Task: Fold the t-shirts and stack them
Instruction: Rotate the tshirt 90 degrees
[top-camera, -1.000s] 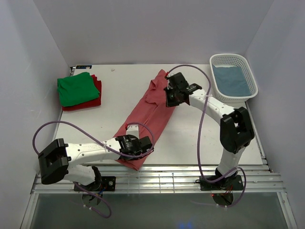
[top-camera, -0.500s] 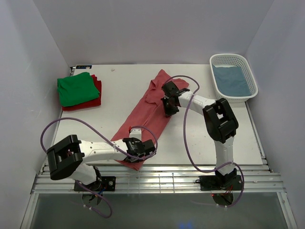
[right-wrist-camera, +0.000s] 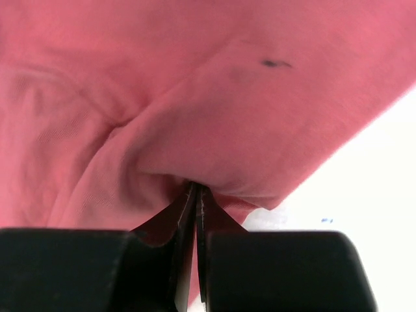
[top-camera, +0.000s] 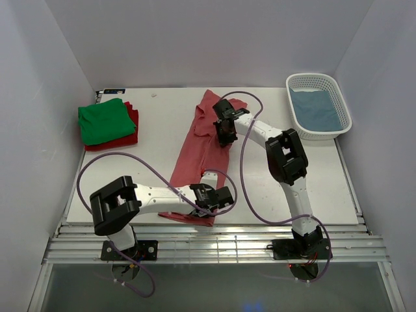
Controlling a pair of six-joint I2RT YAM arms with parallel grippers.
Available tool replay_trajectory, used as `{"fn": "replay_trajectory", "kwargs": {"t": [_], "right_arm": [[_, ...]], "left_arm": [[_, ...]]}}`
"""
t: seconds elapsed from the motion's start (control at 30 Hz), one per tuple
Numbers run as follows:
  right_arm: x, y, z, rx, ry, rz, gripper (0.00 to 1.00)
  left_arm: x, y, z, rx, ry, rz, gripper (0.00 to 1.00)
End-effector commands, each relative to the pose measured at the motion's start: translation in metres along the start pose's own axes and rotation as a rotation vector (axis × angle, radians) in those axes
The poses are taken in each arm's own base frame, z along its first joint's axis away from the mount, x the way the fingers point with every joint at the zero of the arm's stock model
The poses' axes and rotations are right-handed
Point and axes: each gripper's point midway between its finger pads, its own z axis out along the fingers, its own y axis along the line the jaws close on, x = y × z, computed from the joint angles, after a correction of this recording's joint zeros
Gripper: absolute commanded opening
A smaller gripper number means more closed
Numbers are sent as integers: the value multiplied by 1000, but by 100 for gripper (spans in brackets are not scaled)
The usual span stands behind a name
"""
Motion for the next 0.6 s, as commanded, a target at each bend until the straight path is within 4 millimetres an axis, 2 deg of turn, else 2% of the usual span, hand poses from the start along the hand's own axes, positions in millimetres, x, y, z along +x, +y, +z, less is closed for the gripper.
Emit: {"fn": "replay_trajectory", "kwargs": {"t": [0.0,0.17,0.3,0.4,0.47,0.5,0.53,0.57], "right_arm": [[-11,-23,1,60,17,21,8],[-28,-37,2,56,-4,46,8],[-31,-45,6,53,12,59,8],[-33,-46,7,46,6,50,8],[-41,-48,-4,53,-22,33,8],[-45,-50,-11,63,-38,31,8],[-53,-55,-35,90,-87,26,8],[-63,-54,-50,93,-145,24,8]], "left_arm": [[24,-54,1,175,109,8,0],[26,-69,2,205,122,37,0],[19,-82,1,228,100,69,0],[11,-82,1,218,69,90,0],[-1,-81,-3,203,18,87,0],[-14,-82,-13,220,-22,75,0],[-28,-84,-24,232,-67,68,0],[-48,-83,-34,225,-144,53,0]]}}
